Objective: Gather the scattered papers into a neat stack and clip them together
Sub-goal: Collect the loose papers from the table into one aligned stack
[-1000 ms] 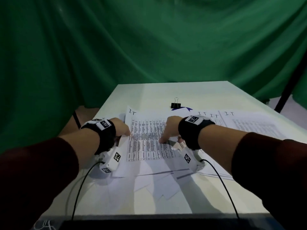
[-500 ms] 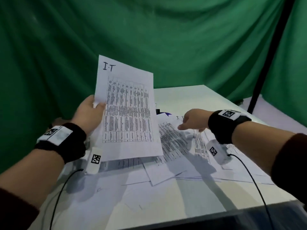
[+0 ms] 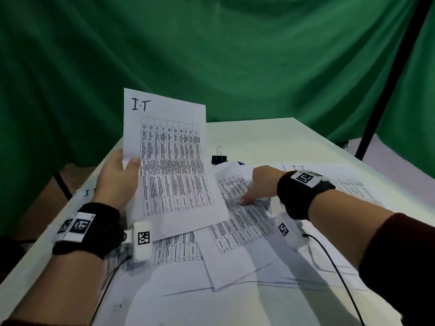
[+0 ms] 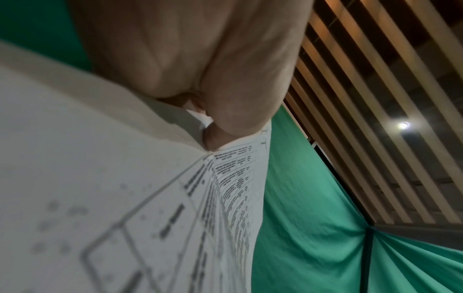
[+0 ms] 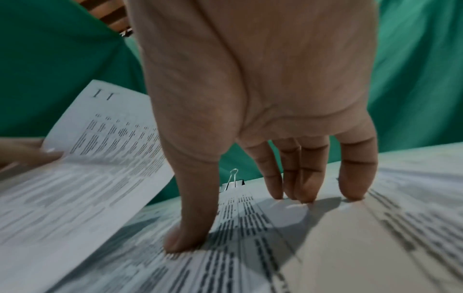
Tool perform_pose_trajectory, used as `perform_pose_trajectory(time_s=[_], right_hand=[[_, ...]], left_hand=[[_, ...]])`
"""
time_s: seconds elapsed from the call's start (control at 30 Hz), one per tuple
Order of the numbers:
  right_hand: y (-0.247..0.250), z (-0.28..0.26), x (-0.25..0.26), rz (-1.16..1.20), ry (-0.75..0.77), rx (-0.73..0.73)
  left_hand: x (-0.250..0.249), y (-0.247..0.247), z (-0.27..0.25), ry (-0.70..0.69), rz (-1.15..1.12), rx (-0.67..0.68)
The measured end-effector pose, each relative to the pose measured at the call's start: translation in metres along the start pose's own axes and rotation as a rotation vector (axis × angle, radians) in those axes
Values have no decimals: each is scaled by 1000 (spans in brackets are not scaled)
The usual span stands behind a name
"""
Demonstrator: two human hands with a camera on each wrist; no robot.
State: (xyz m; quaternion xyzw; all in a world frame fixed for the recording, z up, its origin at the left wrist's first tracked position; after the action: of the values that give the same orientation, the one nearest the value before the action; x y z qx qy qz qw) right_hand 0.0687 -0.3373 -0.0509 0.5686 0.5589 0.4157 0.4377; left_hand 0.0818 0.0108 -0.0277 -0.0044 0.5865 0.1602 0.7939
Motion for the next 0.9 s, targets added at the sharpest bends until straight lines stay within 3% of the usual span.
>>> perform_pose_trajectory(time_s=[0.23,0.4,0.5,0.77,0.9], right_hand=[[4,7,-13,31,19,-17],[4,0,-22,130,11,0],[-1,1,-17,68,5,51],[6,0,-14,43,0,6],[9,-1,-14,153,-23,-30]], left_hand=[[0,0,-5,25,-97,-2],[-26,-2,-2,-82,-191,-33],[-35,-8,6,-90,-265,-41],[-24,-19,1,-102,-180,5],[-12,-12,3,-64,-181,-17]])
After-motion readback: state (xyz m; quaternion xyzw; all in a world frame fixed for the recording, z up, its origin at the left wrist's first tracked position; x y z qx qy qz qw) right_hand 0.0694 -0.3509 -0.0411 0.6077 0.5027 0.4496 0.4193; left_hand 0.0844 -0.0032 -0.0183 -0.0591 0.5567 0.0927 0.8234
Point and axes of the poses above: each hand's wrist, its own z-axis towards the middle knuckle, its own y-axis out of the back of the hand, x = y × z, the point moved 5 cm from there along z, towards the middle knuckle, and after that the axes turned 10 degrees about -z, right-handed, at the moved point
